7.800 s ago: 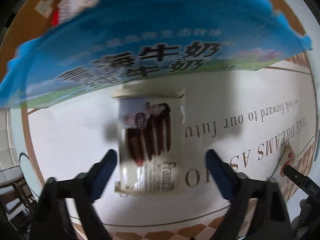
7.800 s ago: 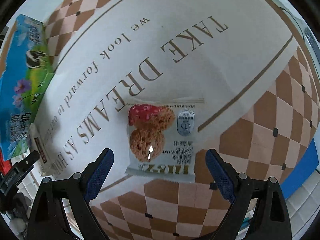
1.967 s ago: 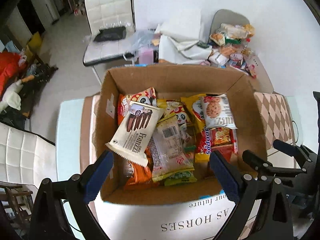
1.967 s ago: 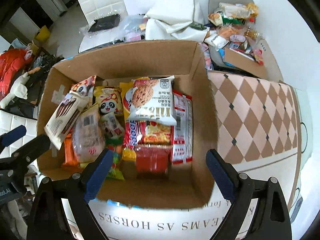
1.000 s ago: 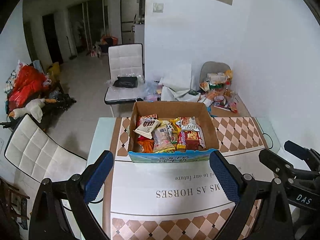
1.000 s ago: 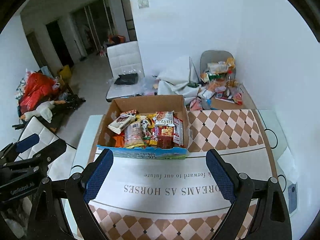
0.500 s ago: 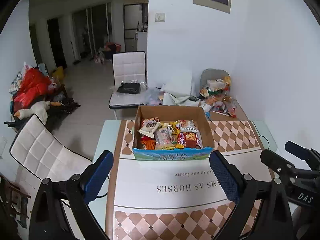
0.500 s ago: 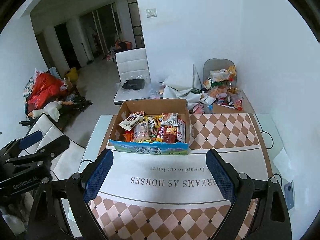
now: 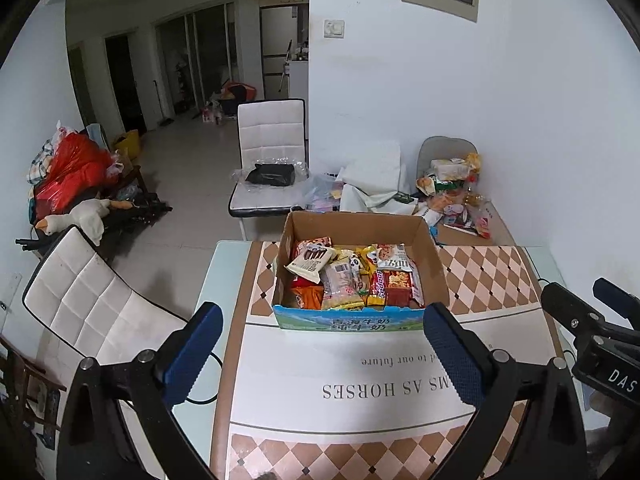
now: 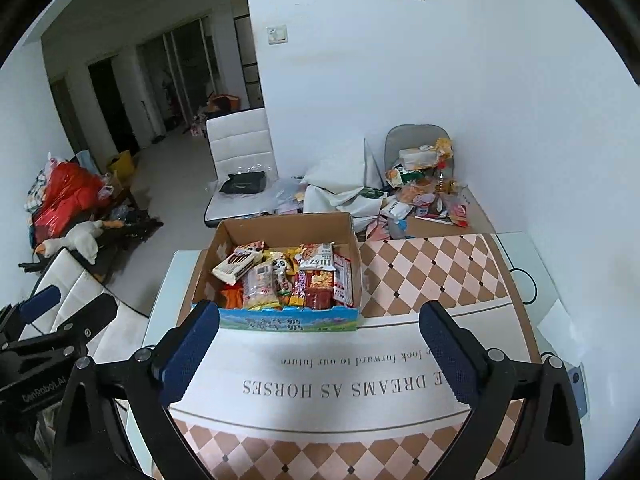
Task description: Organize snacks
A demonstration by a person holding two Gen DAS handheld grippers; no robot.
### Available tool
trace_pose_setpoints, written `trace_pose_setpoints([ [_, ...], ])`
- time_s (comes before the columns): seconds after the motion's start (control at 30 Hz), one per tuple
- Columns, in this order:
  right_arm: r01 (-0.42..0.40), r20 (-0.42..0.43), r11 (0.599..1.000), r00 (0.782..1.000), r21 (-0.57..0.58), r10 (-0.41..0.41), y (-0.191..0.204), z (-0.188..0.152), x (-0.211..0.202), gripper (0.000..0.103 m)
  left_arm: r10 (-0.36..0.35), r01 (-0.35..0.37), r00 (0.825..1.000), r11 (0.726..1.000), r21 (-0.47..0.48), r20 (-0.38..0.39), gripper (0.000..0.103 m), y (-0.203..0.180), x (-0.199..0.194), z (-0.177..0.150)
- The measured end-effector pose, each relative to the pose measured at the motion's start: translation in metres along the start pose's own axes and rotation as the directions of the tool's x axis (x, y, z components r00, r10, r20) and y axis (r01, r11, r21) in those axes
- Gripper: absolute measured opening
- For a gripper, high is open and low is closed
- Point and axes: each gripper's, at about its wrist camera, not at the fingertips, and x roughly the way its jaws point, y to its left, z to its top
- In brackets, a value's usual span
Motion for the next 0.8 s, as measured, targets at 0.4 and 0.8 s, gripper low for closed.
trace_pose_setpoints([
  [0.4, 0.020, 0.003, 1.000, 1.000, -0.007, -0.020, 0.001, 0.006, 0.021, 0.102, 0.012, -0.012, 1.000, 1.000, 0.005, 0.004, 0.103, -0.003, 0.012, 0.007],
  [0.8, 0.013, -0.006, 1.000, 1.000, -0.013, -0.013, 0.001, 0.004, 0.021, 0.102, 0.021, -0.021, 1.000, 1.000, -0.005, -0.020, 0.103, -0.001, 0.021, 0.005],
])
